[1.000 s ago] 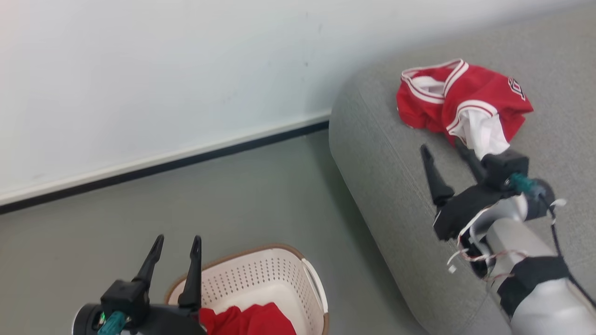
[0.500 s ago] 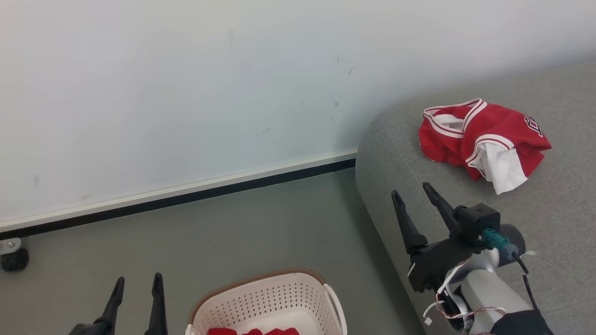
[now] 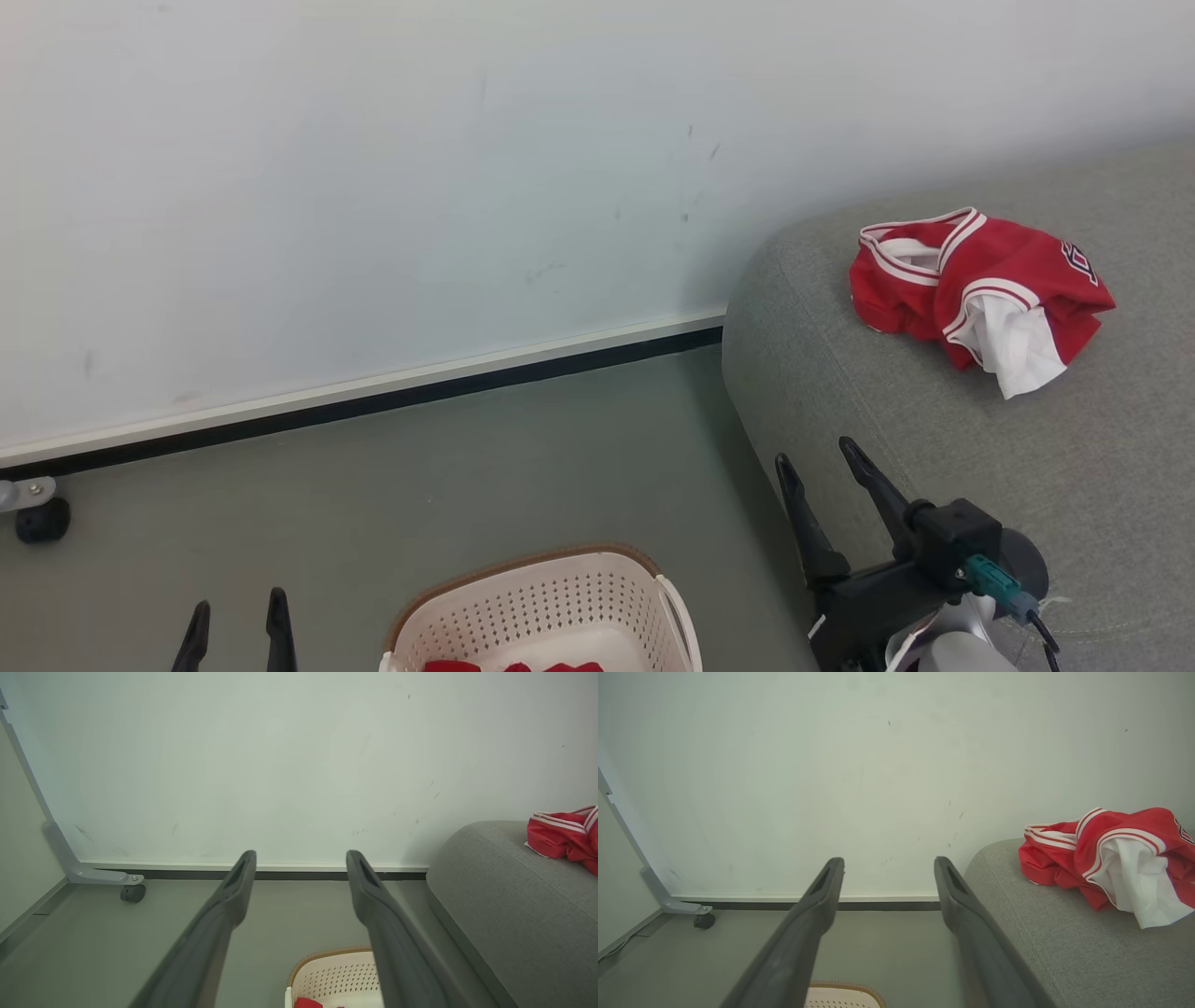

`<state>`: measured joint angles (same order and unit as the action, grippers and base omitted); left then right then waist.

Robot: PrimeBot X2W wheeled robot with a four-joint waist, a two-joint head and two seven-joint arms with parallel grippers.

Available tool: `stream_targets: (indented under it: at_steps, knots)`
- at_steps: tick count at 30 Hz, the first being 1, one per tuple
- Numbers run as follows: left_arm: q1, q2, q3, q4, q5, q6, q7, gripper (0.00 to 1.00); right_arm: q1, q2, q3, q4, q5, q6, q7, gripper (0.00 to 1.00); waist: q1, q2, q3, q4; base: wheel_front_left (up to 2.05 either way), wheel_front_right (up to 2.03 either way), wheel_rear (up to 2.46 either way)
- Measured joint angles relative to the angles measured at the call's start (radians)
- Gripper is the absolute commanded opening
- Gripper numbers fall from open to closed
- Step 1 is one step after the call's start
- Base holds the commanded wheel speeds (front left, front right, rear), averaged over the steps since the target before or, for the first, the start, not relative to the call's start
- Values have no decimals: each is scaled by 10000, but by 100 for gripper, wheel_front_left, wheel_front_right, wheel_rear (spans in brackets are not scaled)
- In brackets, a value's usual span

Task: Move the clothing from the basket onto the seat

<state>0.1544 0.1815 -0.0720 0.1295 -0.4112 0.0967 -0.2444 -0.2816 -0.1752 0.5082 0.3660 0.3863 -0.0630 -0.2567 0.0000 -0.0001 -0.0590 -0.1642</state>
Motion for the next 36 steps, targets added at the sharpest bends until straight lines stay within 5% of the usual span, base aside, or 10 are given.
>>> stream_targets:
  at_steps: [18,36]
  knots:
    - [588,-109,322,-341,4,90,-50,100,1366,-291,-397,-1647,-174,-351,0,100,0,1,134,224,0,0,0]
    - [584,-125,355,-541,67,90,-52,100,1532,-274,-679,-2011,-192,-491,0,100,0,1,260,242,0,0,0]
